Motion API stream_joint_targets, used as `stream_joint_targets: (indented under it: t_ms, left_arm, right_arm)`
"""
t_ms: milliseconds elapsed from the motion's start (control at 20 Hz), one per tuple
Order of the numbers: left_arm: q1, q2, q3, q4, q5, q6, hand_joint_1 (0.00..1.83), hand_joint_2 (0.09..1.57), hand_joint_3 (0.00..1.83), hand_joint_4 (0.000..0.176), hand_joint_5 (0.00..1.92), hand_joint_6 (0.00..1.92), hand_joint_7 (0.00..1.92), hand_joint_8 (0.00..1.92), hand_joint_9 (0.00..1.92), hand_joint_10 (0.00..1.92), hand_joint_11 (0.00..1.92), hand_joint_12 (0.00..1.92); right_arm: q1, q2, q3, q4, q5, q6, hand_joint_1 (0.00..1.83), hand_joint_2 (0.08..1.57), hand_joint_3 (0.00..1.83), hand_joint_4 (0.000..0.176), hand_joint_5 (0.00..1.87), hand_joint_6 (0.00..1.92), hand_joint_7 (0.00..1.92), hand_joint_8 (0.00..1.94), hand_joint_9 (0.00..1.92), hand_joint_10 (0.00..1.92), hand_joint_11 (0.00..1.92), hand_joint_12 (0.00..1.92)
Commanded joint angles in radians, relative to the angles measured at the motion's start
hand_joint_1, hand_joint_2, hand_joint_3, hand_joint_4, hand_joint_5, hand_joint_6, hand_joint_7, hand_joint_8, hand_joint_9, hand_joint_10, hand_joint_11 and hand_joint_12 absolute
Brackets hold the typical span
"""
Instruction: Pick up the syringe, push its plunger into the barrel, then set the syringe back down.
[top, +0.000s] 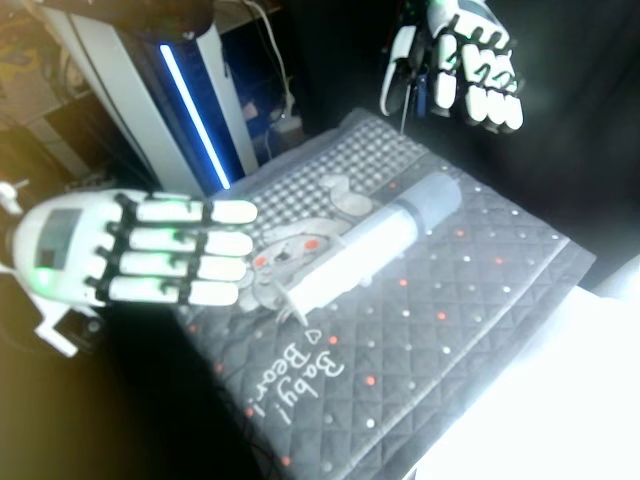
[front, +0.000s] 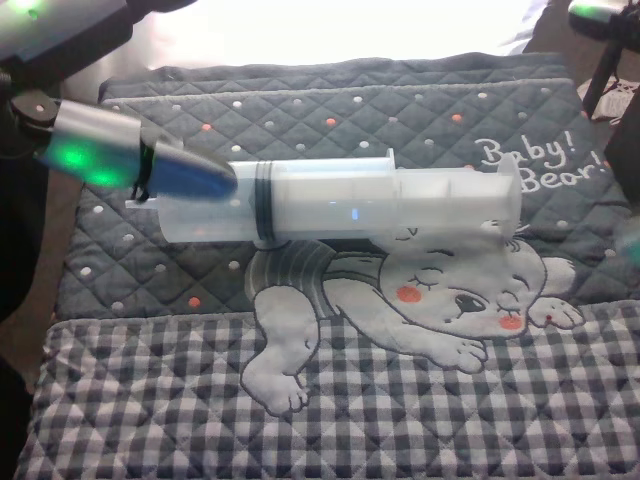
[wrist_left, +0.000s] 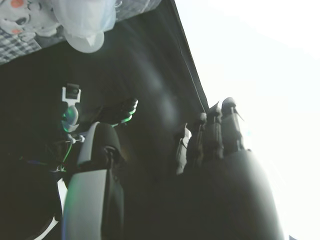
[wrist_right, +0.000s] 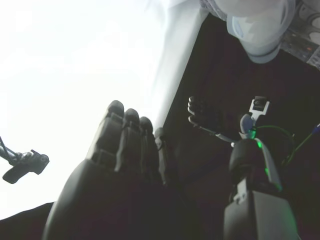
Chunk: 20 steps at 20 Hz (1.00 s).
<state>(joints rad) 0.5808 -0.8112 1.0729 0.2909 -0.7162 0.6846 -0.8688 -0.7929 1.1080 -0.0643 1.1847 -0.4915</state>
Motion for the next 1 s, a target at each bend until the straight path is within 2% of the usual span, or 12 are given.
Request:
stream_joint_targets:
  t_ms: [0,50,150,200,350,450,500,600,650,700,800,950]
  left_arm:
    - [-0.01,-0.011,0.004,-0.02,-0.101,-0.003,0.64,0.75,0.0,0.0,0.16,0.0,0.13,0.0,0.07,0.0,0.01,0.1]
    - [-0.01,-0.014,0.006,-0.012,-0.099,-0.085,0.61,0.76,0.0,0.0,0.15,0.0,0.14,0.0,0.08,0.01,0.02,0.1]
    - [-0.012,-0.014,0.007,0.006,-0.088,-0.034,0.64,0.74,0.0,0.0,0.15,0.0,0.12,0.0,0.07,0.01,0.02,0.1]
    - [-0.015,-0.014,0.008,0.015,-0.083,-0.034,0.62,0.73,0.0,0.0,0.16,0.01,0.12,0.0,0.06,0.0,0.02,0.09]
    - [-0.053,-0.032,0.043,0.125,-0.036,-0.034,0.68,0.7,0.0,0.0,0.13,0.0,0.1,0.0,0.06,0.01,0.02,0.08]
    - [-0.093,-0.057,0.076,0.232,0.008,-0.047,0.76,0.71,0.0,0.0,0.17,0.01,0.09,0.01,0.01,0.0,0.0,0.01]
    - [-0.124,-0.072,0.091,0.306,0.045,-0.3,0.8,0.68,0.0,0.0,0.15,0.0,0.13,0.01,0.11,0.01,0.13,0.05]
    - [-0.168,-0.091,0.106,0.413,0.091,-0.3,0.81,0.64,0.0,0.0,0.15,0.0,0.18,0.0,0.2,0.01,0.24,0.06]
    - [-0.191,-0.101,0.117,0.472,0.106,-0.3,0.82,0.63,0.0,0.0,0.13,0.0,0.16,0.0,0.17,0.0,0.21,0.05]
    - [-0.211,-0.115,0.133,0.547,0.117,-0.568,0.81,0.63,0.0,0.0,0.1,0.0,0.13,0.0,0.15,0.0,0.2,0.04]
    - [-0.229,-0.124,0.146,0.623,0.138,-0.596,0.79,0.61,0.0,0.0,0.09,0.0,0.13,0.0,0.12,0.0,0.18,0.03]
    - [-0.231,-0.131,0.149,0.66,0.166,-0.596,0.79,0.63,0.0,0.0,0.07,0.0,0.09,0.0,0.06,0.0,0.07,0.0]
  right_arm:
    - [0.012,0.006,-0.004,0.031,0.125,0.004,0.69,0.59,0.0,0.043,0.13,0.0,0.16,0.0,0.12,0.0,0.12,0.1]
    - [0.012,0.005,-0.005,0.031,0.125,0.004,0.69,0.6,0.0,0.038,0.12,0.0,0.14,0.0,0.11,0.0,0.12,0.09]
    - [0.012,0.004,-0.005,0.03,0.125,0.004,0.69,0.6,0.0,0.046,0.12,0.0,0.13,0.0,0.11,0.0,0.11,0.08]
    - [0.012,0.004,-0.005,0.03,0.125,0.004,0.69,0.6,0.0,0.043,0.12,0.0,0.14,0.0,0.1,0.0,0.11,0.08]
    - [0.012,0.003,-0.005,0.03,0.125,0.004,0.67,0.59,0.0,0.028,0.11,0.0,0.17,0.01,0.11,0.0,0.11,0.07]
    - [0.012,0.001,-0.005,0.03,0.125,0.004,0.66,0.59,0.0,0.034,0.12,0.0,0.18,0.01,0.12,0.01,0.12,0.07]
    - [0.012,0.002,-0.005,0.029,0.125,0.004,0.65,0.59,0.0,0.05,0.12,0.0,0.17,0.0,0.11,0.0,0.11,0.07]
    - [0.011,0.001,-0.005,0.029,0.124,0.004,0.69,0.62,0.01,0.026,0.11,0.0,0.15,0.0,0.09,0.0,0.09,0.05]
    - [0.01,0.001,-0.005,0.029,0.124,0.004,0.73,0.63,0.01,0.002,0.11,0.0,0.14,0.0,0.09,0.0,0.1,0.06]
    - [0.01,-0.002,-0.005,0.029,0.124,0.004,0.76,0.63,0.01,0.0,0.12,0.01,0.16,0.01,0.11,0.01,0.14,0.07]
    - [0.01,-0.006,-0.005,0.029,0.124,0.004,0.78,0.62,0.0,0.004,0.13,0.01,0.18,0.01,0.13,0.01,0.17,0.08]
    - [0.01,-0.01,-0.002,0.029,0.124,0.004,0.75,0.61,0.0,0.0,0.13,0.0,0.19,0.01,0.12,0.0,0.17,0.08]
